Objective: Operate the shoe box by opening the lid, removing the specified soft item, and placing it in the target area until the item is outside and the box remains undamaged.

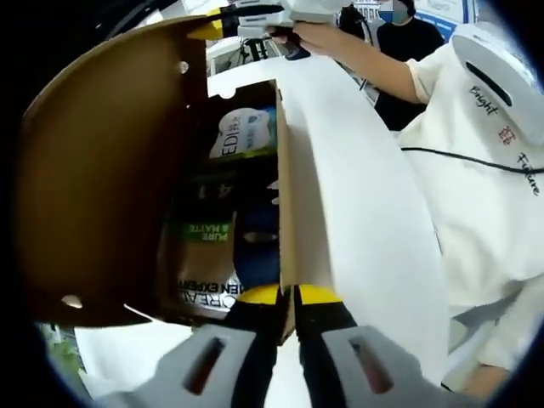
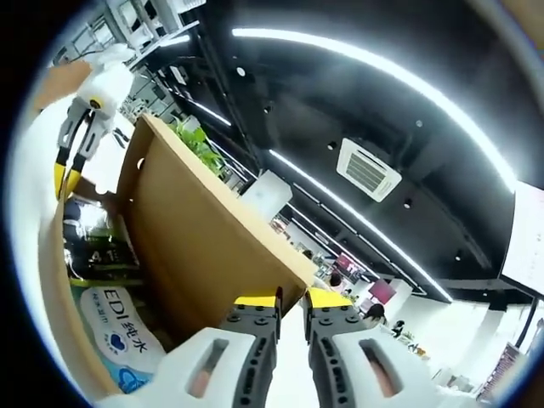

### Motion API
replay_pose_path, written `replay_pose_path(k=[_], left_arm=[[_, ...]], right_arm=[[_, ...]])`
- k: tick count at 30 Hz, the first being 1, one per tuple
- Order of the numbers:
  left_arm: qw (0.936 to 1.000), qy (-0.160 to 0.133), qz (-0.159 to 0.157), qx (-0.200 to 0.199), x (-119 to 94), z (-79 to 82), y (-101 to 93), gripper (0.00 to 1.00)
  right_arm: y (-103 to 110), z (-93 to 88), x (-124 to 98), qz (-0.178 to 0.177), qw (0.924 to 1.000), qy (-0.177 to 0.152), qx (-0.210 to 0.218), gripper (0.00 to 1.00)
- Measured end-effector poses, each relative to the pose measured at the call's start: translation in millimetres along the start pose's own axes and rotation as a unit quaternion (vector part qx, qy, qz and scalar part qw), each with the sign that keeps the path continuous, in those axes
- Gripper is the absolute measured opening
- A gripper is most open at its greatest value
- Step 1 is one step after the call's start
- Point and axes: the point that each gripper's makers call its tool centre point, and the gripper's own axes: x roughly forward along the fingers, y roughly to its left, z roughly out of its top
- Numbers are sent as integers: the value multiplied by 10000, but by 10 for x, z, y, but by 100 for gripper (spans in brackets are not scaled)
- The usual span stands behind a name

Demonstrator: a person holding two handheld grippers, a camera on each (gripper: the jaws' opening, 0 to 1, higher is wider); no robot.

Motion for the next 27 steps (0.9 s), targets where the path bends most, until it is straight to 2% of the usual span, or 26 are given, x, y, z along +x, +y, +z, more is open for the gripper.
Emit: replay_pose_path(k=[1,3,5,8,10,11,14,18,20,22,24,27], left_arm=[[9999,137,65,2,10,-8,14,4],[9992,256,-88,-288,24,-7,-6,4],[9991,233,-150,-319,25,-2,10,4],[9982,216,-273,-487,24,-10,-2,3],[9978,164,-335,-551,25,-6,-8,2],[9975,144,-355,-600,24,-6,-9,1],[9985,110,-330,-420,20,-5,-26,1],[9983,261,-299,-422,26,2,-22,2],[9981,401,-222,-419,33,-6,-23,2],[9988,393,-164,-257,24,-14,-27,2],[9986,320,-167,-397,21,-16,-17,2],[9981,308,-209,-482,24,-11,-4,2]], right_arm=[[-7,6,7,-3,9999,17,104,8],[-8,21,11,36,9999,76,123,8],[-9,22,17,48,9997,100,195,7],[-18,12,46,71,9980,92,624,6],[-40,15,52,82,9973,109,721,6],[-36,-4,56,89,9948,180,1003,5],[-69,-3,86,166,9926,261,1174,5],[-80,-9,141,231,9855,414,1629,4],[-92,-6,184,284,9777,431,2038,3],[-124,-39,212,276,9722,521,2267,2],[-140,-53,240,238,9688,606,2390,2],[-135,-35,283,183,9721,786,2202,2]])
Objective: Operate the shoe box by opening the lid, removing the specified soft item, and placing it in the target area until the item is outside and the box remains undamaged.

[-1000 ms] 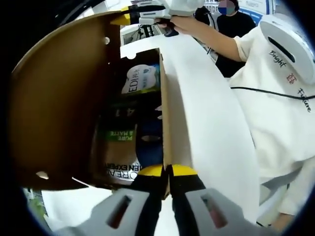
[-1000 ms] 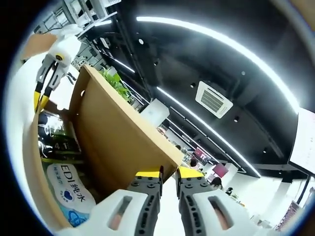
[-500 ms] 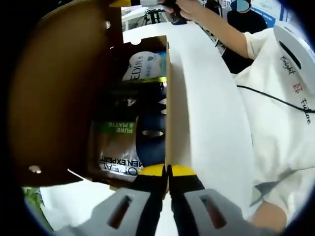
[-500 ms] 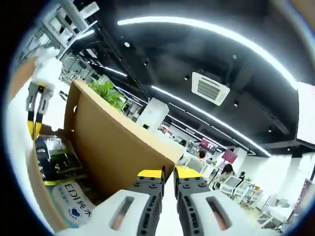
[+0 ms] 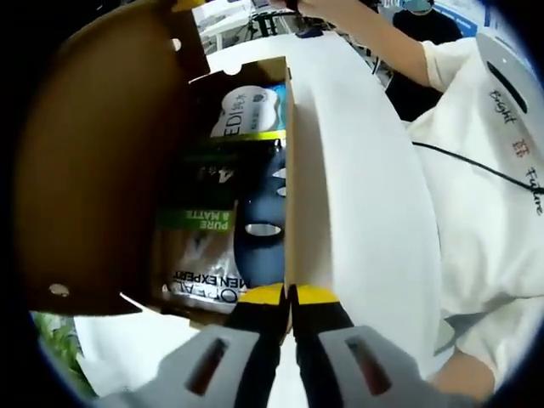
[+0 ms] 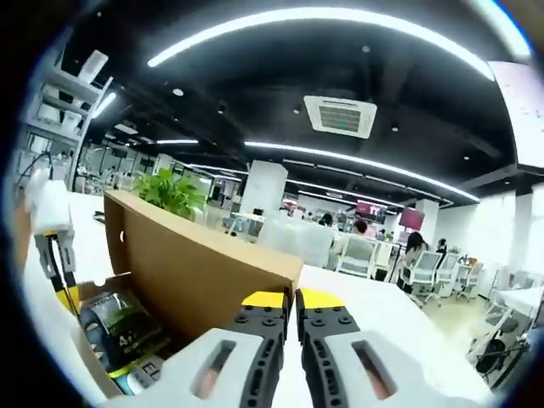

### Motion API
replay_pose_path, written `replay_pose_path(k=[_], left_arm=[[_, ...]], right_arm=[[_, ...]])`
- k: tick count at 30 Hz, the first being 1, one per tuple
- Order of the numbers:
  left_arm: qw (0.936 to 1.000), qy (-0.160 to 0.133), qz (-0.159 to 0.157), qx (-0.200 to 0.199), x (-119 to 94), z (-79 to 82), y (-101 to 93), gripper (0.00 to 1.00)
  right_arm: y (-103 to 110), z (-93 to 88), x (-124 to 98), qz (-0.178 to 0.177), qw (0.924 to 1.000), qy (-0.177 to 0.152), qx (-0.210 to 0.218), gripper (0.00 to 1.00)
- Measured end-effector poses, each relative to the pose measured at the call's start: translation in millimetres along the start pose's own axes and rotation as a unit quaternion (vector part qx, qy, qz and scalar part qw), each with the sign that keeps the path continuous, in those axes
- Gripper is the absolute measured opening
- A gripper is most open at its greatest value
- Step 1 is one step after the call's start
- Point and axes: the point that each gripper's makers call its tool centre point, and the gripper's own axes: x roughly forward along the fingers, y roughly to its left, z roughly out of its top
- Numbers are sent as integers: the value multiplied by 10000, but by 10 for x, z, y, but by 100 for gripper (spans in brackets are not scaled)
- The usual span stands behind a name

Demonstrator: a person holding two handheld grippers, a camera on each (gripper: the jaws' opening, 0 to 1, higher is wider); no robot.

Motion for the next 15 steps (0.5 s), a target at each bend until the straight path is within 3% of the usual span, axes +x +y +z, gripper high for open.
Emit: replay_pose_path(k=[2,4,9,15], left_arm=[[9996,264,-25,-4,7,-16,-1,2],[9994,328,-26,77,13,-18,-8,2],[9997,237,-81,-14,5,-21,9,2],[9994,312,-145,-38,11,-25,-2,2]], right_arm=[[-3,2,30,-80,9995,123,-266,2],[-9,10,51,-129,9984,189,-525,2],[-40,22,128,-67,9988,242,-428,2],[-58,25,209,161,9977,557,-346,2]])
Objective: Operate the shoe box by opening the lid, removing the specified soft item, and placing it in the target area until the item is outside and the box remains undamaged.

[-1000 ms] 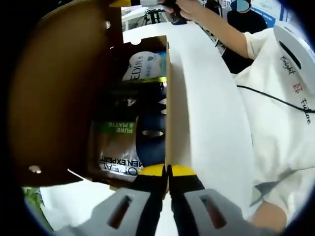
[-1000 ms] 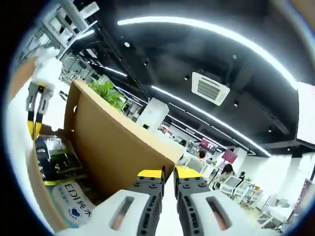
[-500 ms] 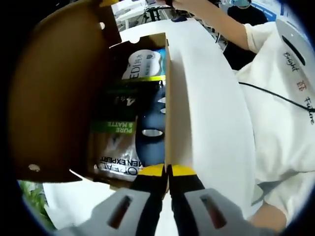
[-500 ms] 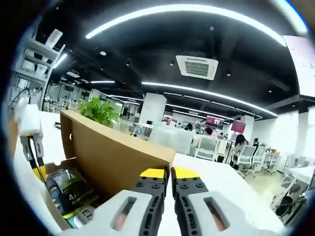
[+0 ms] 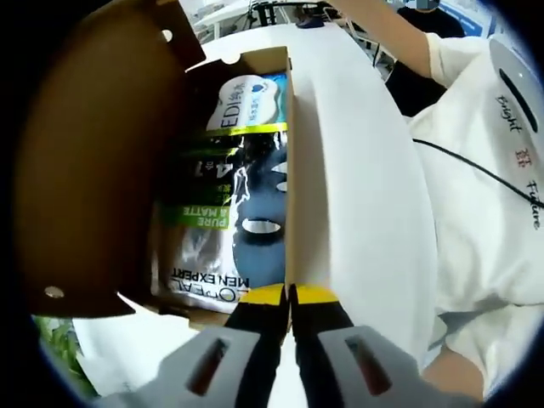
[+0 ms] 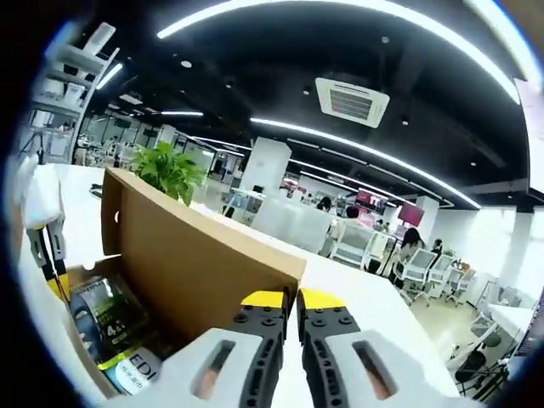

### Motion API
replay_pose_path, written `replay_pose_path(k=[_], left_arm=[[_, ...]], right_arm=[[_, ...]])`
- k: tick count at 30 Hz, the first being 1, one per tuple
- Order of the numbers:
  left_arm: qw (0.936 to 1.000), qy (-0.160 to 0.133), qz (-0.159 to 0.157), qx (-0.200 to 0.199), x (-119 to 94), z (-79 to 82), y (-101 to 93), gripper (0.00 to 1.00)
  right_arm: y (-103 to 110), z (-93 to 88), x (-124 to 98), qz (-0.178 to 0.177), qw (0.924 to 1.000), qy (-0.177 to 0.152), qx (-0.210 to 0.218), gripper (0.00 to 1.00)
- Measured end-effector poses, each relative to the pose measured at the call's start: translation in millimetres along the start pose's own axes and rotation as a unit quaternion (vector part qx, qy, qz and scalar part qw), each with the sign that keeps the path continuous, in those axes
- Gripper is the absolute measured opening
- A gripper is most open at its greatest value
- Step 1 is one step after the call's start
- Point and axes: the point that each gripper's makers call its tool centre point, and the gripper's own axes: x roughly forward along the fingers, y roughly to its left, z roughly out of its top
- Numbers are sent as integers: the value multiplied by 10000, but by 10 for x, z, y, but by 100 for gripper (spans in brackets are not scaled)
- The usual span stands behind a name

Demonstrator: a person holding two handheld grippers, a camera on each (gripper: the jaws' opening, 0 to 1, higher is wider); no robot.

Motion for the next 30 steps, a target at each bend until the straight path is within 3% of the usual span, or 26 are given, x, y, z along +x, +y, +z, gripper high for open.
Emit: replay_pose_path(k=[4,6,7,9,12,15,17,21,30], left_arm=[[10000,11,-35,-80,4,1,3,2],[9999,76,-42,-101,10,4,5,2],[9997,197,-51,-95,20,-6,-2,2],[9994,314,-48,111,23,-16,-10,2],[9994,324,-32,80,26,-21,-12,2],[9996,277,-52,1,27,-23,-6,2],[9996,269,-63,20,31,-22,-9,2],[9995,285,-27,107,34,-22,-12,2],[9997,238,20,73,30,-23,-12,2]], right_arm=[[-5,-4,41,71,9999,75,-38,2],[8,-2,60,148,9995,44,-272,2],[1,-10,65,167,9999,36,3,2],[-8,-9,68,293,9994,-24,159,2],[-23,-17,90,392,9986,-17,355,2],[-11,-15,117,381,9989,120,250,3],[-19,-26,148,315,9987,339,-224,3],[-21,-22,245,305,9962,645,-497,3],[-68,-49,385,555,9932,986,-276,2]])
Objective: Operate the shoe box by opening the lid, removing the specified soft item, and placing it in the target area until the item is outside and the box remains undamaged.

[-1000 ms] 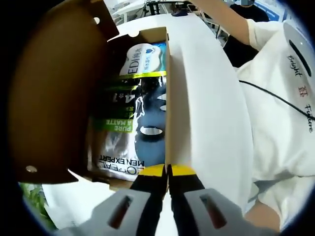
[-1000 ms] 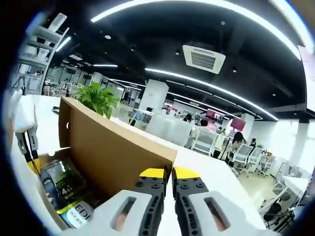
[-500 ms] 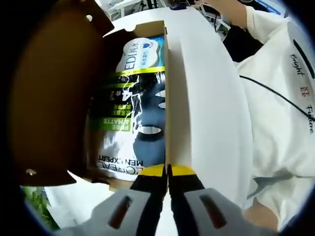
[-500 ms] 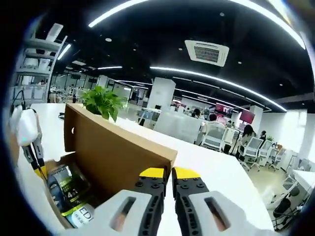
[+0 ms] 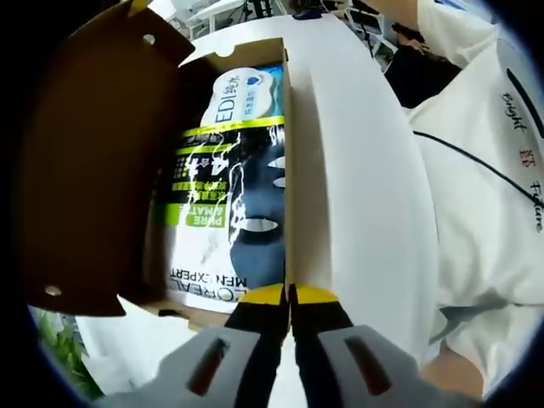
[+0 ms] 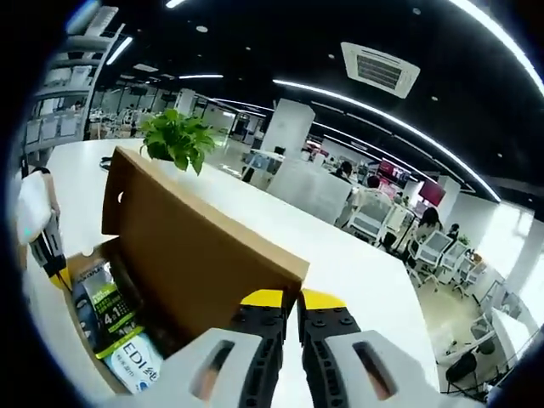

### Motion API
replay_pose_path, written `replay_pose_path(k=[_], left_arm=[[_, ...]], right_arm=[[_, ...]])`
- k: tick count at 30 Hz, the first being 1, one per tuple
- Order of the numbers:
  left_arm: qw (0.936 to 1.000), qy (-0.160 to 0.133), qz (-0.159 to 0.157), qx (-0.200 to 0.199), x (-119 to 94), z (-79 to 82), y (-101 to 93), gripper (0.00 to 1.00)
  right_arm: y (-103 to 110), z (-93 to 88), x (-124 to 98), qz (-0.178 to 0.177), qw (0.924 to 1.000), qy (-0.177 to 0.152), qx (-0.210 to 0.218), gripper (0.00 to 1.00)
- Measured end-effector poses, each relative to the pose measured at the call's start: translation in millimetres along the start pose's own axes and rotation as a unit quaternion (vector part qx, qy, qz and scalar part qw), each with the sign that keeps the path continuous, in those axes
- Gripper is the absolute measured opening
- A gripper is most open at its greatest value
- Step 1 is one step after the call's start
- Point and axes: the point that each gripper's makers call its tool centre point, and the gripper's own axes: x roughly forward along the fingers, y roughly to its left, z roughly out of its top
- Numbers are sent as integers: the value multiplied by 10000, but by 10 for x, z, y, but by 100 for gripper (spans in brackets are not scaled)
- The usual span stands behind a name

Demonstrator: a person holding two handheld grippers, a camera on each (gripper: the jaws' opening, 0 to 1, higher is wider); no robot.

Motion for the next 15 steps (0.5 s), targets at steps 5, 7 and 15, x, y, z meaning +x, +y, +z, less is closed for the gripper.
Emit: replay_pose_path(k=[5,7,15], left_arm=[[10000,-4,43,-78,-1,2,2,2],[9999,-41,59,-92,-2,3,0,2],[9997,-77,169,-187,2,12,-3,2]], right_arm=[[6,-5,26,17,10000,43,10,2],[7,-7,29,0,10000,66,-43,2],[-37,-10,109,49,9996,277,-19,2]])
